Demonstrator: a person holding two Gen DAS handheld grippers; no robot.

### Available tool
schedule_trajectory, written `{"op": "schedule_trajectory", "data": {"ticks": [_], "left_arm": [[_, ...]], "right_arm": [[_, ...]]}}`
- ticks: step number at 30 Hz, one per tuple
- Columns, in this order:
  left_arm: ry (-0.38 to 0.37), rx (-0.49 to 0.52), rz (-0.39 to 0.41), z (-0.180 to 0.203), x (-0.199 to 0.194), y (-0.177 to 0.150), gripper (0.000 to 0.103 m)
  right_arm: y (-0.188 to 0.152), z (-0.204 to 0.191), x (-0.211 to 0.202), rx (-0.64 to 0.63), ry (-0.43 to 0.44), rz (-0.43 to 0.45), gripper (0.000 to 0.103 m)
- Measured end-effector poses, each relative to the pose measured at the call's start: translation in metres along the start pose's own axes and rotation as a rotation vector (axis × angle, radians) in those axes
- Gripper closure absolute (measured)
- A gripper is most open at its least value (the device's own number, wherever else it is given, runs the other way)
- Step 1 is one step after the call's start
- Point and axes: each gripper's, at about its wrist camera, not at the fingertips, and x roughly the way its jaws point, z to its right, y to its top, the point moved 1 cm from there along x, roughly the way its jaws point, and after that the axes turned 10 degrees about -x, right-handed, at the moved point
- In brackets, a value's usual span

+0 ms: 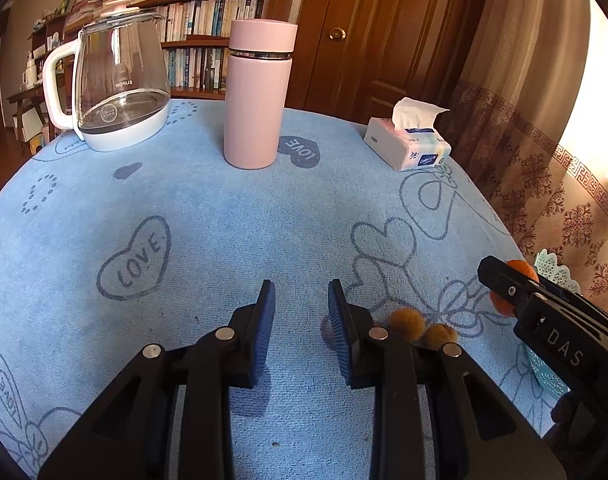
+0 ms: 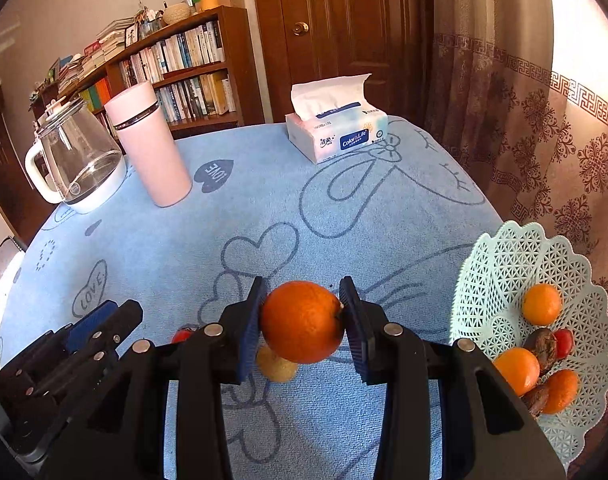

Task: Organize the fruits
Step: 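Grasp the orange on the table with the right tool, then carry the orange into the basket and open the right tool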

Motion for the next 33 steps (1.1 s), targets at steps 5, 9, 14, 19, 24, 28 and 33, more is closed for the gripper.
{"op": "schedule_trajectory", "data": {"ticks": [5,9,14,19,24,28,33], "left_arm": [[-0.001,0.005,0.000,0.002,-0.001,-0.001,0.075],[-0.005,0.015,0.001,0.005,-0.002,-0.002,0.075],[-0.006,0.016,0.001,0.005,-0.002,-0.002,0.075],[-0.006,0.019,0.001,0.005,-0.002,-0.002,0.075],[-0.006,0.023,0.001,0.006,-0.001,-0.003,0.075],[-0.006,0.023,0.001,0.006,-0.001,-0.003,0.075],[-0.006,0.026,0.001,0.006,-0.001,-0.004,0.075]], "right_arm": [[0.000,0.024,-0.015,0.056,-0.017,0.020,0.064],[-0.001,0.045,-0.024,0.086,-0.051,0.030,0.064],[-0.010,0.077,-0.026,0.145,-0.092,0.015,0.064],[-0.021,0.104,-0.025,0.199,-0.129,-0.007,0.064],[-0.031,0.124,-0.016,0.246,-0.140,-0.041,0.064],[-0.037,0.129,-0.011,0.268,-0.137,-0.062,0.064],[-0.038,0.131,-0.011,0.281,-0.136,-0.060,0.063]]}}
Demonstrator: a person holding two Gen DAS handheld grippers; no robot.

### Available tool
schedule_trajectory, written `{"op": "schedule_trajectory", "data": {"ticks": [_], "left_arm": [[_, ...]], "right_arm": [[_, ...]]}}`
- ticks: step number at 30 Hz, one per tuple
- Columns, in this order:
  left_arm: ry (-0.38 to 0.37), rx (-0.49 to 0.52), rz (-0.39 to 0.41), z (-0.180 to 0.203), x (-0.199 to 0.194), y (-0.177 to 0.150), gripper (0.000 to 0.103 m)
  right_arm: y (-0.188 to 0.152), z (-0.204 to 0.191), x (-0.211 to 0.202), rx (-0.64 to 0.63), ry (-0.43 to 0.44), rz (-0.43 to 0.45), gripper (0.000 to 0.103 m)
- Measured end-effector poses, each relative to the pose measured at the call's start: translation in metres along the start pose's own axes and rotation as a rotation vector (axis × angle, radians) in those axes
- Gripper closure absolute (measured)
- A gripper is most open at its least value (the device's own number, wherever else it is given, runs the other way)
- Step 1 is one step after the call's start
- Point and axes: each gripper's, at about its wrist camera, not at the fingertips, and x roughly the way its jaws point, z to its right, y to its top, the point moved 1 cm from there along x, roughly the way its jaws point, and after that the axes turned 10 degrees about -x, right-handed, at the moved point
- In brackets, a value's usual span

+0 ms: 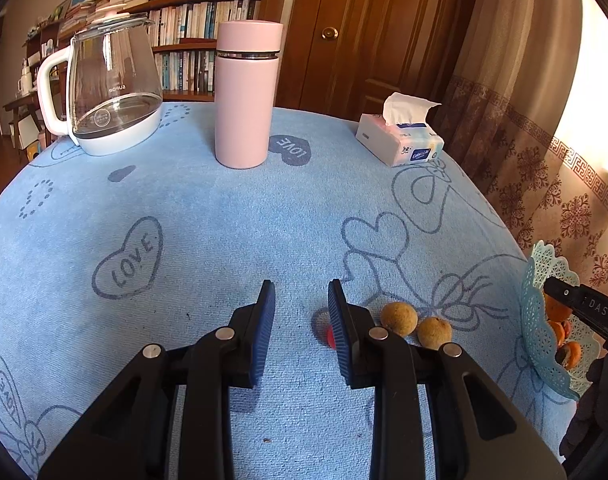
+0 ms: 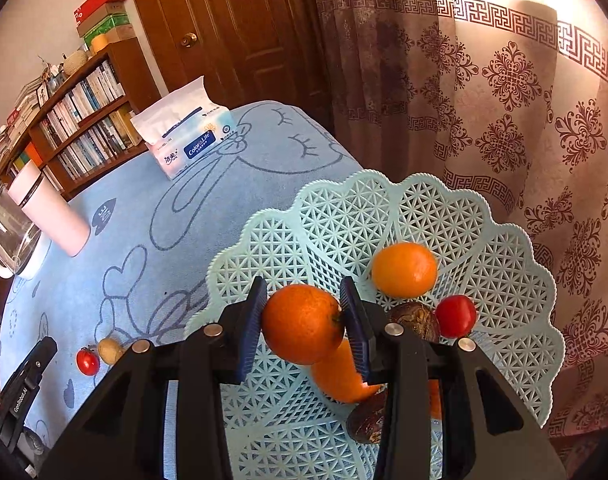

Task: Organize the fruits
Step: 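Carry the orange into the basket and open the right tool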

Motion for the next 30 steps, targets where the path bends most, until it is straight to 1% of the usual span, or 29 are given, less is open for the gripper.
{"op": "schedule_trajectory", "data": {"ticks": [7,14,15,16,19,26,30], "left_arm": [[-0.002,0.008,0.001,0.003,0.000,-0.001,0.075],[-0.017,0.027,0.008,0.007,-0.003,-0.004,0.075],[-0.021,0.028,0.008,0.008,-0.003,-0.004,0.075],[-0.027,0.029,0.007,0.008,-0.004,-0.004,0.075],[-0.039,0.027,0.002,0.010,-0.004,-0.004,0.075],[-0.094,0.028,-0.025,0.018,-0.008,-0.006,0.075],[-0.135,0.051,-0.026,0.029,-0.015,-0.010,0.075]], "right_arm": [[0.000,-0.002,-0.011,0.001,0.014,0.026,0.063],[-0.010,-0.001,-0.024,0.002,0.025,0.047,0.063],[-0.011,0.000,-0.026,0.004,0.025,0.051,0.060],[-0.013,0.001,-0.028,0.008,0.025,0.055,0.055],[-0.018,0.006,-0.035,0.018,0.023,0.071,0.053],[-0.029,0.017,-0.051,0.042,0.049,0.098,0.053],[-0.034,0.028,-0.061,0.068,0.062,0.119,0.051]]}}
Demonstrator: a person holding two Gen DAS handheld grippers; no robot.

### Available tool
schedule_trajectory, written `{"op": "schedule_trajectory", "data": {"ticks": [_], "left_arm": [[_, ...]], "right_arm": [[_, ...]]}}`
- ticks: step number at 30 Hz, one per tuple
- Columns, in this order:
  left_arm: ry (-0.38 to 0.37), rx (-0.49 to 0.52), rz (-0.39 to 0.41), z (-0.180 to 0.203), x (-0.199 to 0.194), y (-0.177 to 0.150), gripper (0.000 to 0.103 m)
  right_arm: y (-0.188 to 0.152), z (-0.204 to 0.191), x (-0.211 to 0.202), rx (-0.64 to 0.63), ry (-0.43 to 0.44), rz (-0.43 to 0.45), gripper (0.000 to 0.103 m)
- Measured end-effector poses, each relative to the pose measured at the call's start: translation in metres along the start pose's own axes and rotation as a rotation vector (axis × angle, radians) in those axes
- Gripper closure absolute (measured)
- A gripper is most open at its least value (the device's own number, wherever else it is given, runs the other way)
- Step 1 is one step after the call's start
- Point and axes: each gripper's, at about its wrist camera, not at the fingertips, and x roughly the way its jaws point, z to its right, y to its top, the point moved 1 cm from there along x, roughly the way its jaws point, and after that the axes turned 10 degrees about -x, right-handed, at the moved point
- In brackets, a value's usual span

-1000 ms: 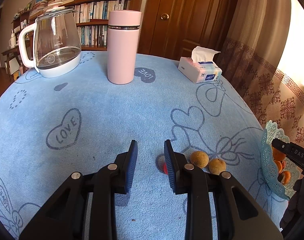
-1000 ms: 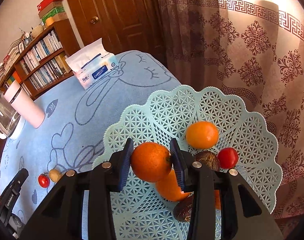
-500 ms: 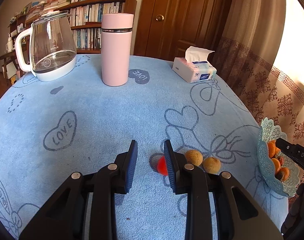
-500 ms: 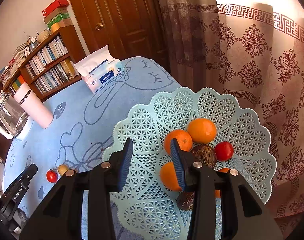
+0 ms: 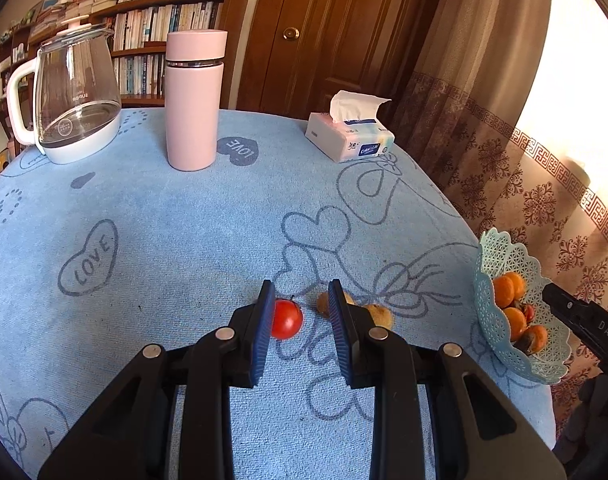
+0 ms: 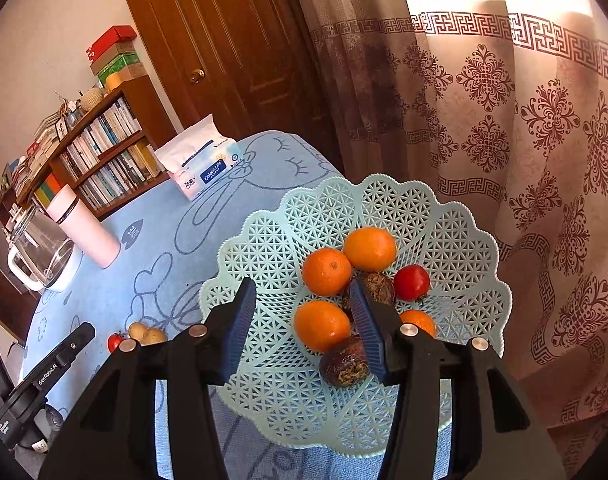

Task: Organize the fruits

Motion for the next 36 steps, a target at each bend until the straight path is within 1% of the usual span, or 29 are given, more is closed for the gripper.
{"op": "schedule_trajectory", "data": {"ticks": [11,19,22,23,24,25,31,36], "left_arm": [[-0.075,0.071,-0.057,0.044,-0.004,-0.021,0.075],[-0.121,0.135,-0.079,0.089,-0.004,-0.031,0.075],[-0.138,0.154,-0.088,0.104,-0.001,-0.034,0.075],[-0.147,0.157,-0.094,0.109,0.000,-0.035,0.075],[-0.156,0.158,-0.102,0.113,0.001,-0.036,0.075],[-0.165,0.158,-0.110,0.117,0.003,-0.037,0.075],[-0.190,0.186,-0.130,0.140,0.010,-0.044,0.075],[-0.200,0.208,-0.135,0.156,0.015,-0.046,0.075]], "right_arm": [[-0.011,0.020,-0.018,0.017,0.014,0.047,0.050],[-0.017,0.028,-0.027,0.013,0.014,0.090,0.050],[-0.021,0.032,-0.028,0.008,-0.010,0.108,0.048],[-0.023,0.032,-0.029,0.002,-0.025,0.116,0.046],[-0.024,0.033,-0.029,-0.002,-0.036,0.125,0.040],[-0.026,0.034,-0.030,0.000,-0.047,0.135,0.039],[-0.035,0.043,-0.031,0.017,-0.094,0.170,0.039],[-0.038,0.044,-0.035,0.014,-0.099,0.198,0.039]]}}
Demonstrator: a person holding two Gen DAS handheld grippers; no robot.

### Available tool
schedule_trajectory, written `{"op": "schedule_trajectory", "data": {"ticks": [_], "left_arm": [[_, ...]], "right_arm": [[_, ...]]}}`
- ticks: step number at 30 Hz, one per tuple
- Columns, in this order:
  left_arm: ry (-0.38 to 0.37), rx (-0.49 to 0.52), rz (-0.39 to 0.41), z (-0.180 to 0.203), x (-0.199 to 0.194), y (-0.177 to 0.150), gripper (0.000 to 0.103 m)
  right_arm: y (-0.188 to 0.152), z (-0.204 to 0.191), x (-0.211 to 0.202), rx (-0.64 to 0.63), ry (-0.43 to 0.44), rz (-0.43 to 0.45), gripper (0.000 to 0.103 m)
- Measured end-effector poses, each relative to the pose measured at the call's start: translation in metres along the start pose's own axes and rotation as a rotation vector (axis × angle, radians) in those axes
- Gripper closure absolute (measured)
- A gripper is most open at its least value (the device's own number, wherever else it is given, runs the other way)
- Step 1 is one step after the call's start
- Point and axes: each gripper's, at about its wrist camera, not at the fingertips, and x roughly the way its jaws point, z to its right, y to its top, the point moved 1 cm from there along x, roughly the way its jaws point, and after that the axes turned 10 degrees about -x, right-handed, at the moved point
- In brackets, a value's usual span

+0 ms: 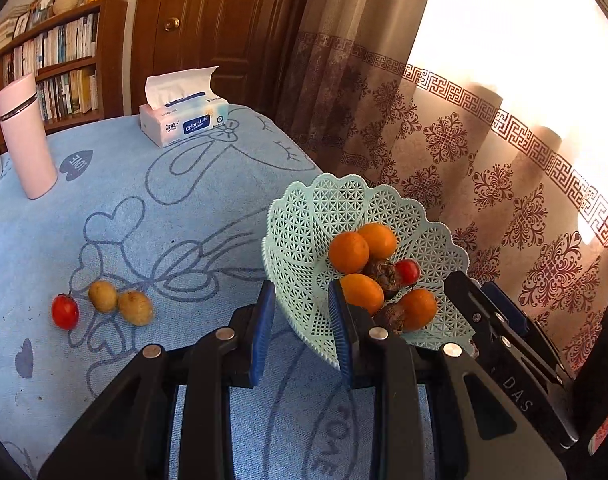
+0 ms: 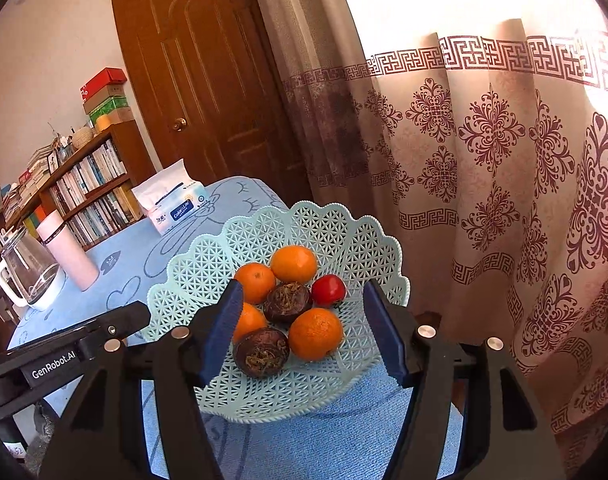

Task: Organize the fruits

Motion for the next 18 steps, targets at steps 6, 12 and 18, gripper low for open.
{"op": "schedule_trajectory", "data": {"ticks": [6,12,18], "left_arm": [[-0.013,0.006,-0.013,0.011,0.009,0.000,0.075],[-0.034,-0.009,-0.029,0.012,0.013,-0.002,0.057],[-0.056,-0.013,-0.026,0.008,0.007,-0.001,0.057]], "right_arm": [[-0.003,0.005,0.001,0.028,-0.014,-0.002,0.039],[-0.004,0.008,0.003,0.046,-0.020,-0.008,0.039],[-0.005,0.010,0.003,0.054,-0.022,-0.009,0.037]]}}
